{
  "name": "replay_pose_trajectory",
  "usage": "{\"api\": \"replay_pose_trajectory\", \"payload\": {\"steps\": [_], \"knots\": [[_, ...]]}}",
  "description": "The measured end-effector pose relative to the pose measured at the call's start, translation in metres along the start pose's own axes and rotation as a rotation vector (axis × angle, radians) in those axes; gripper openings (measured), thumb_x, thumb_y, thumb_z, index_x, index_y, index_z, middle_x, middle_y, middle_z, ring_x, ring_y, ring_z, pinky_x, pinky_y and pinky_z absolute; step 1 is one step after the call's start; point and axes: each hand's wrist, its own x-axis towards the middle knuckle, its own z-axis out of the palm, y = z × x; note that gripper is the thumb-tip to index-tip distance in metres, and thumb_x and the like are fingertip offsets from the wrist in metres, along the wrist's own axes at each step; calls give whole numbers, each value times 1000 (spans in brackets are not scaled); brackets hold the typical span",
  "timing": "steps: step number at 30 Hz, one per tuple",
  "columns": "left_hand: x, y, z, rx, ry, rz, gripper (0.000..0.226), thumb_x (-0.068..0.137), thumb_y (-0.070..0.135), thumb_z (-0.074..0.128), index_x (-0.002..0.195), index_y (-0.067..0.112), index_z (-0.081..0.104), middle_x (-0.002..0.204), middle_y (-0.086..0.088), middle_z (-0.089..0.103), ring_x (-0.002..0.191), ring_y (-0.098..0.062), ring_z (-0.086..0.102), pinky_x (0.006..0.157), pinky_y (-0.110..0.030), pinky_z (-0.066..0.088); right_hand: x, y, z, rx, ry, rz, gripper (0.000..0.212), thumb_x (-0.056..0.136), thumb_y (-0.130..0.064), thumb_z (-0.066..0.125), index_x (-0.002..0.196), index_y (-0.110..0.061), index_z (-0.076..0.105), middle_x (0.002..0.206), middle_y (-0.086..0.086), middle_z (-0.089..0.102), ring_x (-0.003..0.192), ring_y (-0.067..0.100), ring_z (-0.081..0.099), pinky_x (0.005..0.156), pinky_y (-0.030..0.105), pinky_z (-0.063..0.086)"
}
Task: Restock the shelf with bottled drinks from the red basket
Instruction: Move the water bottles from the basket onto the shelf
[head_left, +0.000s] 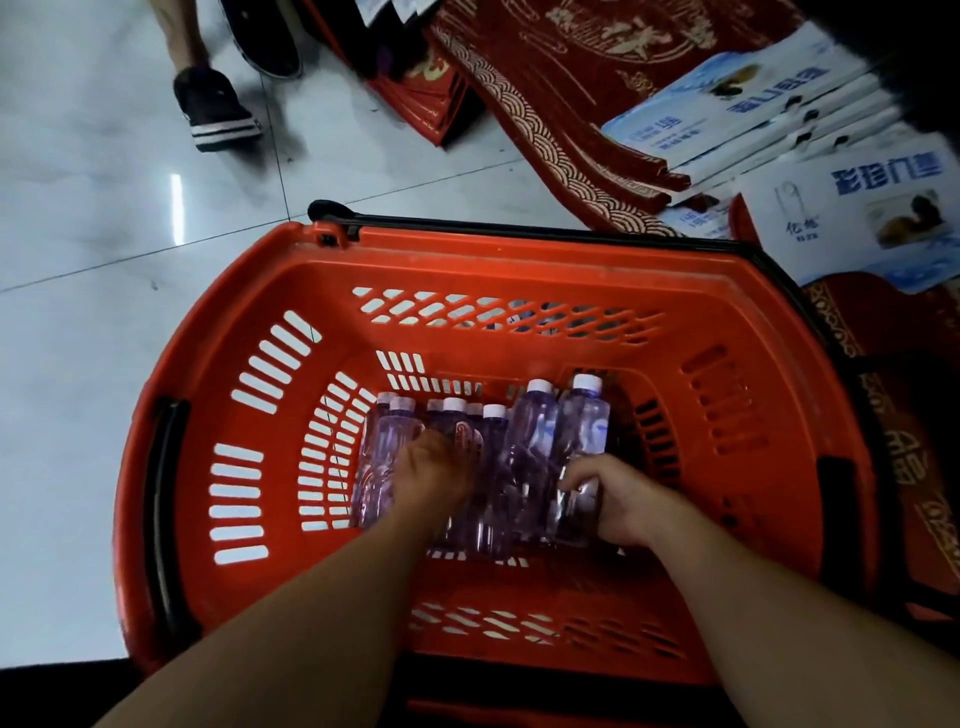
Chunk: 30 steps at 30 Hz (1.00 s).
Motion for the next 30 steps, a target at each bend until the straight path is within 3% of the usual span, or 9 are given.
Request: {"api": "replay_pose_trajectory", "payload": {"steps": [3, 9, 12, 15, 19, 22, 25, 28, 30], "knots": [[0, 8, 2, 231, 185, 101, 66, 85, 32, 69, 140, 18, 37, 139, -13, 40, 131, -30, 39, 108, -43, 40, 0, -3, 13, 3, -45, -35, 21, 66, 4, 60, 76, -9, 72, 72, 10, 72, 63, 26, 71, 63, 33, 56], [2, 14, -7, -389, -137, 16, 16, 98, 12, 50, 111, 11, 59, 96, -6, 63, 77, -18, 63, 65, -29, 54, -5, -8, 18, -83, -93, -52, 30, 57, 6, 68, 78, -14, 72, 83, 9, 75, 77, 27, 72, 79, 40, 54], [-3, 16, -19, -811, -294, -142, 27, 100, 26, 44, 102, 7, 62, 90, -14, 64, 78, -25, 60, 63, -33, 48, -11, -14, 23, -117, -104, -68, 24, 72, 9, 63, 73, -14, 72, 77, 8, 73, 73, 26, 70, 84, 42, 54], [-7, 16, -28, -875, -355, -187, 34, 85, 41, 59, 103, 13, 67, 99, -14, 65, 88, -27, 60, 74, -33, 44, -27, -24, 33, -140, -162, -101, 24, 79, 9, 58, 78, -12, 70, 69, 6, 73, 60, 20, 70, 71, 33, 57], [-22, 33, -51, -947, -353, 17, 50, 71, 46, 76, 106, 13, 63, 101, -10, 68, 90, -24, 63, 75, -36, 49, -68, -42, 43, -172, -254, -224, 26, 81, 9, 57, 85, -12, 72, 72, 6, 72, 62, 18, 70, 66, 32, 59], [-46, 53, -76, -1075, -318, 103, 77, 65, 31, 84, 127, 9, 45, 109, -15, 68, 82, -27, 70, 65, -37, 56, -104, -56, 50, -209, -231, -359, 43, 63, 1, 75, 105, -10, 71, 94, 9, 73, 86, 25, 70, 88, 46, 57], [-81, 76, -105, -1087, -388, 204, 60, 79, 26, 72, 129, 3, 49, 109, -18, 69, 86, -29, 69, 66, -38, 58, -138, -60, 45, -221, -124, -510, 87, 40, -16, 94, 121, -16, 63, 122, 5, 67, 116, 28, 61, 102, 56, 46], [-124, 103, -127, -1099, -382, 373, 23, 94, 22, 57, 101, 1, 60, 84, -9, 73, 74, -19, 70, 65, -29, 57, -190, -57, 37, -229, -54, -626, 85, 39, -23, 95, 118, -17, 63, 115, 4, 71, 109, 27, 66, 96, 52, 52], [-153, 119, -135, -1119, -392, 468, 25, 92, 26, 56, 100, 4, 62, 90, -10, 73, 85, -23, 69, 79, -34, 55, -234, -49, 32, -190, -100, -697, 54, 64, -7, 83, 114, -10, 64, 104, 10, 73, 90, 25, 71, 81, 45, 59]]}}
